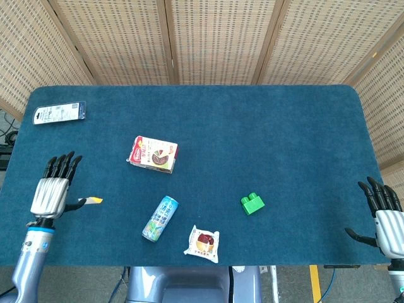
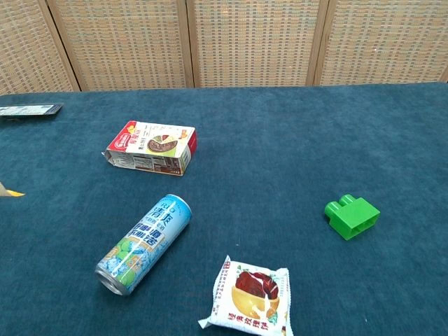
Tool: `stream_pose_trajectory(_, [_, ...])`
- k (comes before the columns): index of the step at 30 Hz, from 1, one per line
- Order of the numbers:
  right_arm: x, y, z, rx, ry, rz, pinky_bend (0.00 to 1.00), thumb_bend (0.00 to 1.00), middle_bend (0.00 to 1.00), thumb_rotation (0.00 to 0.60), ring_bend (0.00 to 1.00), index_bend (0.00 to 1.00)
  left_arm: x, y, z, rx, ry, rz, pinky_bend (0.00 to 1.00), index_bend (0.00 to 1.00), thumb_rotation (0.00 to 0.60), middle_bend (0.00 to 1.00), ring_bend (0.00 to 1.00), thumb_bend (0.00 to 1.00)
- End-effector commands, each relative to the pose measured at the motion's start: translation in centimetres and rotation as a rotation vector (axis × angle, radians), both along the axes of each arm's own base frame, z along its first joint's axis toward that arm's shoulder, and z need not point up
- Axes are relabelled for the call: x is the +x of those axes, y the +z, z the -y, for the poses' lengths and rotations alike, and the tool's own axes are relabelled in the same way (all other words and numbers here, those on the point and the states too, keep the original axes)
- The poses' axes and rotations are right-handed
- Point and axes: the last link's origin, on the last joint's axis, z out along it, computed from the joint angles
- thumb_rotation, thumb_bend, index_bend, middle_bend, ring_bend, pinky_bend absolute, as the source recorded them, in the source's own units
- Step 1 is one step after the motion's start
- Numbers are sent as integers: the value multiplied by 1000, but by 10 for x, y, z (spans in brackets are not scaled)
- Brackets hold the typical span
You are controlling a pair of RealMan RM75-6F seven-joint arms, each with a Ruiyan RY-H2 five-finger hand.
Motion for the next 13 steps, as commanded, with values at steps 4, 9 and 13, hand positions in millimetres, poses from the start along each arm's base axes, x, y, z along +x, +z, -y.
stream_pose_trajectory(4, [2, -1, 0, 2, 4, -7, 0, 102, 0, 600, 0, 0, -13, 14, 24, 35, -8, -27, 0, 10, 600, 0, 0, 155])
stream_pose_trajectory(9, [2, -1, -1, 0, 3, -9, 0, 104, 0, 600, 0, 0, -24, 15, 34, 30, 27, -3, 0, 10, 600, 0, 0, 155])
stream_pose_trajectory(13, [1, -1, 0, 2, -2, -9, 0, 104, 0, 600, 0, 0, -29, 19, 36, 30, 40, -13, 0, 10, 600, 0, 0, 157])
